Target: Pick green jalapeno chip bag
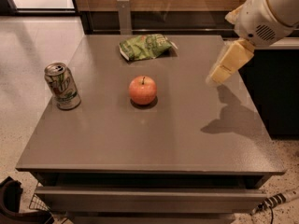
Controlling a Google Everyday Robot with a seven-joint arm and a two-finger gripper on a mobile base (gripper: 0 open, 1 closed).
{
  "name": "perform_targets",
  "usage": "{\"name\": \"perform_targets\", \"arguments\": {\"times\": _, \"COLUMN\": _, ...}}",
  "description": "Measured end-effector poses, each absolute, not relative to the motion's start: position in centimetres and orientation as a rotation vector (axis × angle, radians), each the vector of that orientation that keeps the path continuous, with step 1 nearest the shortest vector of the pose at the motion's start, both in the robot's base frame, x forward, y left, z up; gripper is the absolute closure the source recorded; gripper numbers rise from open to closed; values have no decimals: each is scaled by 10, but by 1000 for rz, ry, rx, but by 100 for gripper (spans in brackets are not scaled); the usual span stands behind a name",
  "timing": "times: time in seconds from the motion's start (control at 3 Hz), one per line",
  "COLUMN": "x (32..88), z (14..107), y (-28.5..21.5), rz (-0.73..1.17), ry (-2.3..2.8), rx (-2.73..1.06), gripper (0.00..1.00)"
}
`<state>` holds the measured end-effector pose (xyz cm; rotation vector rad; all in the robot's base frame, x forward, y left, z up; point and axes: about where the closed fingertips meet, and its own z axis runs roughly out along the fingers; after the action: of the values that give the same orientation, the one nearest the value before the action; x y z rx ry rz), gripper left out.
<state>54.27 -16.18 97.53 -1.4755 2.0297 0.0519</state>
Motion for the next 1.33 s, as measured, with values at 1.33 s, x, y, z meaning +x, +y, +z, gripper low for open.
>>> {"name": "perform_targets", "arguments": {"times": 1.33, "x": 623, "z": 970, "y": -136, "rz": 84, "ry": 1941, "rx": -1300, "gripper": 0}}
